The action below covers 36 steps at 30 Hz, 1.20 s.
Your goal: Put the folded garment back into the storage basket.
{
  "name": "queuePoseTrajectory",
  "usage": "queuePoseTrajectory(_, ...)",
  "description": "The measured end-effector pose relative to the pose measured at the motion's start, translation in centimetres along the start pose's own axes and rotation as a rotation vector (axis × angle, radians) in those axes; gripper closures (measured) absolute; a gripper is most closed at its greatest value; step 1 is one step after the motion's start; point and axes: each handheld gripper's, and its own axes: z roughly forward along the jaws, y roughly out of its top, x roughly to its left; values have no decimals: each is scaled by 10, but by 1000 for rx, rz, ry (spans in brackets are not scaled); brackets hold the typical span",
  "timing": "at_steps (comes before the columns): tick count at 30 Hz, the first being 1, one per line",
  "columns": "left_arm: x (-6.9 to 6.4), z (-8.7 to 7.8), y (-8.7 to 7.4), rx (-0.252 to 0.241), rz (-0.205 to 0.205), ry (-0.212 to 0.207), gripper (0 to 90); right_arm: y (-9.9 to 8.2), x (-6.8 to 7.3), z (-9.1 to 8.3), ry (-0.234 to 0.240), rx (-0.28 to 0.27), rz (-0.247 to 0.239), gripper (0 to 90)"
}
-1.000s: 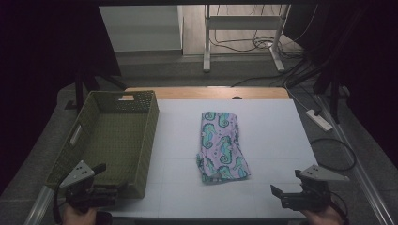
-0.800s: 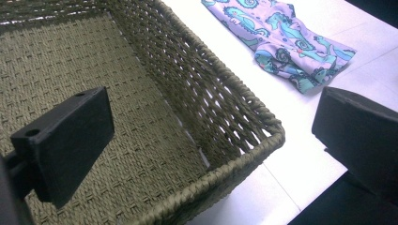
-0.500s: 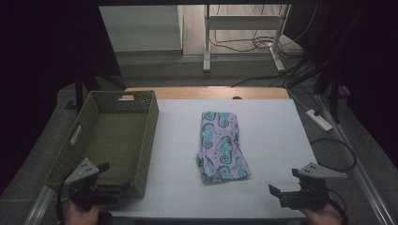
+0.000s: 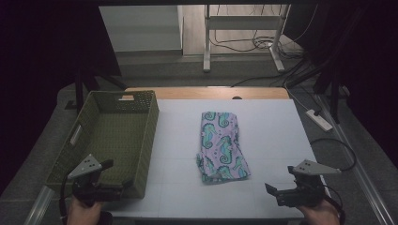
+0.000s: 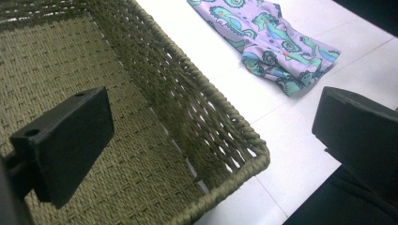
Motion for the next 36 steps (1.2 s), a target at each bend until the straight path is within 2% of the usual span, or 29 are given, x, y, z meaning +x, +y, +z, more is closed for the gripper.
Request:
queuePoseTrajectory(3, -1, 1, 1, 5, 11, 1, 0, 1, 0, 1, 4, 2, -7, 0)
queuePoseTrajectory(6, 0, 1, 4, 1, 24, -23, 0, 3, 0, 2, 12, -11, -20, 0)
queuePoseTrajectory(9, 1, 2, 5, 0, 32, -26, 0, 4, -1, 1, 15, -26, -20, 0)
queuePoseTrajectory(13, 4, 5, 8, 11, 29, -35, 0, 5, -2, 2, 25, -40, -22, 0)
queuePoseTrajectory(16, 8, 9, 12, 28, 25, -47, 0, 7, -1, 5, 57, -29, -34, 0)
queuePoseTrajectory(22, 11, 15, 22, 31, 35, -54, 0, 9, -1, 9, 96, -35, -30, 0)
queuePoseTrajectory(27, 13, 19, 28, 36, 31, -78, 0, 11, 0, 11, 94, -38, -43, 0)
queuePoseTrajectory(36, 14, 34, 42, 55, 59, -110, 0, 15, 3, 17, 104, -26, -68, 0)
